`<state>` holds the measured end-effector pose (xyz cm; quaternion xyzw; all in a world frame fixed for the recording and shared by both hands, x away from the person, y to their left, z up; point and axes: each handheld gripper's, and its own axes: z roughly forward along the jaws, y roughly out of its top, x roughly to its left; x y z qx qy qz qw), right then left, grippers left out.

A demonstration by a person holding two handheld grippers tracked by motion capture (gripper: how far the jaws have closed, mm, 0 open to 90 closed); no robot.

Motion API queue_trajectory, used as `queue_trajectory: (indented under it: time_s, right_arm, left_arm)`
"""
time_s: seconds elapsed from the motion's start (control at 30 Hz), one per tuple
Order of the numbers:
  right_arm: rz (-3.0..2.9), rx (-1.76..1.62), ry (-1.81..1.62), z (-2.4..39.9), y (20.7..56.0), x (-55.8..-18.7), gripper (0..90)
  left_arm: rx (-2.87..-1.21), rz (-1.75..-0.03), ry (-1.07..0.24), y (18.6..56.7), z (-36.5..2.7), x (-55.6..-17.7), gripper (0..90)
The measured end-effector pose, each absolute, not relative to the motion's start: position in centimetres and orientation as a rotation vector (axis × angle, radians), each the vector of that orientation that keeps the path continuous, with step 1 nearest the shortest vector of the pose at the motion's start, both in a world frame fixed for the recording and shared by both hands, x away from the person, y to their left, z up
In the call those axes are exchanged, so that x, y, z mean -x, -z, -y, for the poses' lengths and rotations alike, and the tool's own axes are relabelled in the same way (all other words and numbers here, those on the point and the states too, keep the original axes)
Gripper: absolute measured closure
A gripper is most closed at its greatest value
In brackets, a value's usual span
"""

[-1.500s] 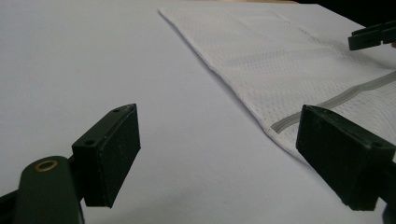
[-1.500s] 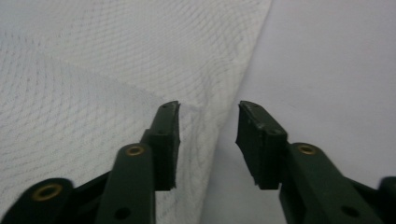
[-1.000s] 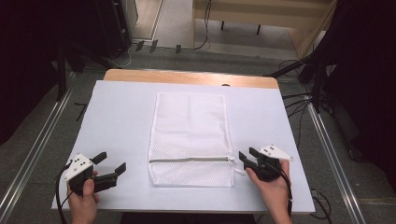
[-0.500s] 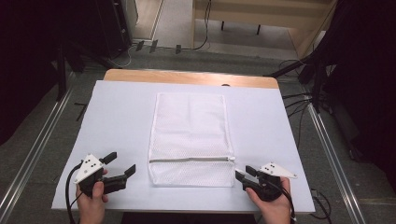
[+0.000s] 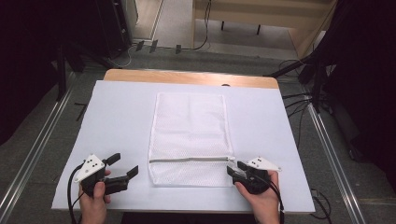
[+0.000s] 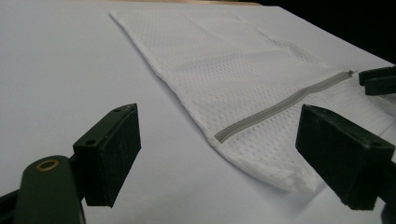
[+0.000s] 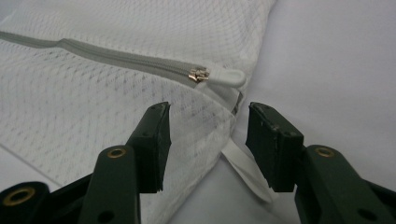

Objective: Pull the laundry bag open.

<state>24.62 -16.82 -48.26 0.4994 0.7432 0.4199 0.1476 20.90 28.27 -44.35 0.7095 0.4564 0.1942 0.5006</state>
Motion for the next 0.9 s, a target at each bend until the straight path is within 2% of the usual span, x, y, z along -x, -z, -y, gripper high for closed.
queue_trajectory:
  time_s: [0.2,0.33,0.37,0.43,0.5,0.57,0.6,0.63,0.67,0.7,0.73,0.77,0.8,0.87,0.9]
  right_arm:
    - [-2.162,-1.42,-1.175,15.9,48.7,-25.2,51.7]
    - [-2.147,-1.432,-1.16,15.7,48.7,-25.3,55.7]
    - [-2.146,-1.417,-1.142,15.6,48.7,-25.3,59.1]
    - [-2.103,-1.403,-1.039,14.9,48.7,-24.9,73.2]
    - [-2.106,-1.398,-1.036,14.9,48.7,-24.9,76.1]
    - [-2.113,-1.395,-1.051,15.1,48.7,-25.1,87.0]
    - [-2.113,-1.395,-1.051,15.1,48.7,-25.1,87.0]
    - [-2.114,-1.405,-1.068,15.2,48.7,-25.1,88.4]
    - [-2.114,-1.405,-1.068,15.2,48.7,-25.1,88.4]
    - [-2.118,-1.385,-1.068,15.2,48.6,-25.1,88.8]
    - [-2.118,-1.385,-1.068,15.2,48.6,-25.1,88.8]
    - [-2.118,-1.357,-1.059,15.0,48.5,-25.0,88.9]
    - [-2.115,-1.347,-1.063,14.9,48.5,-24.9,88.9]
    - [-2.11,-1.331,-1.066,14.8,48.4,-24.8,88.9]
    - [-2.103,-1.308,-1.068,14.6,48.1,-24.6,88.9]
  left_arm:
    - [-1.725,-1.098,-0.427,44.2,-26.7,-20.9,14.5]
    - [-1.754,-1.081,-0.396,43.5,-24.7,-21.6,14.5]
    - [-1.755,-1.078,-0.366,43.4,-23.9,-22.0,14.5]
    - [-1.777,-1.06,-0.342,42.8,-21.9,-23.2,14.6]
    - [-1.783,-1.056,-0.338,42.6,-21.3,-23.5,14.8]
    - [-1.792,-1.022,-0.299,42.1,-18.7,-24.6,15.3]
    - [-1.792,-1.022,-0.299,42.1,-18.7,-24.6,15.7]
    - [-1.815,-0.995,-0.283,41.9,-16.6,-25.1,16.8]
    - [-1.815,-0.995,-0.283,41.9,-16.6,-25.1,20.0]
    - [-1.839,-0.996,-0.296,41.9,-15.1,-25.3,25.4]
    - [-1.861,-0.987,-0.291,42.0,-13.9,-25.4,25.4]
    - [-1.855,-0.901,-0.186,42.3,-12.5,-25.7,26.3]
    - [-1.862,-0.899,-0.151,42.5,-11.4,-26.0,27.7]
    - [-1.882,-0.914,-0.174,42.7,-10.7,-26.2,40.2]
    - [-1.938,-0.967,-0.224,43.2,-8.7,-26.9,43.5]
